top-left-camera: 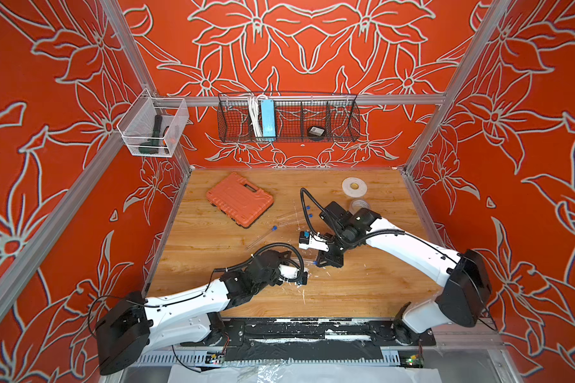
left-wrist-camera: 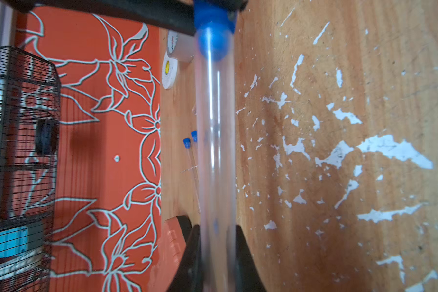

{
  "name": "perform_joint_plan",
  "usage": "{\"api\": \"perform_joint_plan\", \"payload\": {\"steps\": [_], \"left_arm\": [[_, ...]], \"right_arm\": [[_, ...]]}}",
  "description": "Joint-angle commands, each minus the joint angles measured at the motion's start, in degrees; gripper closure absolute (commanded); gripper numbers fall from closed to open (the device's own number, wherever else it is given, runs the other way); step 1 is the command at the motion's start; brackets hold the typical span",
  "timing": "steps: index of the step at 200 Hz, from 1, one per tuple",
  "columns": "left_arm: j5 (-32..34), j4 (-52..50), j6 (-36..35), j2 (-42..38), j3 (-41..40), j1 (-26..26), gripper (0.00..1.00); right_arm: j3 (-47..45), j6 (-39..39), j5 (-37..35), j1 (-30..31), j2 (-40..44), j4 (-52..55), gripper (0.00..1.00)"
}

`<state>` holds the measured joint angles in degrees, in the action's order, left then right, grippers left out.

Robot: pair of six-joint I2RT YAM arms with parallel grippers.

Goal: Insert stoppers into test tubes
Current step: Insert the stopper into the test tube.

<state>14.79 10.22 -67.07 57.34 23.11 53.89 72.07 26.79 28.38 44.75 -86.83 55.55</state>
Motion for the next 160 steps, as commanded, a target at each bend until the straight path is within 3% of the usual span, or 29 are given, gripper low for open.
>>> {"api": "perform_joint_plan", "payload": {"steps": [1, 46, 160], "left_arm": [[-9.8, 3.8, -7.5, -3.7, -2.2, 3.6, 1.0], [-16.3, 8.0, -10.0, -8.5, -5.2, 4.2, 1.0], [-23.4, 10.0, -10.3, -10.4, -6.2, 4.4, 1.0]], "right_arm": [[4.5, -0.9, 4.9, 0.1, -0.3, -9.4, 0.89], [6.5, -3.2, 6.6, 0.2, -1.1, -13.3, 0.9], [9.7, -11.4, 10.2, 1.5, -5.8, -25.5, 0.91]]}}
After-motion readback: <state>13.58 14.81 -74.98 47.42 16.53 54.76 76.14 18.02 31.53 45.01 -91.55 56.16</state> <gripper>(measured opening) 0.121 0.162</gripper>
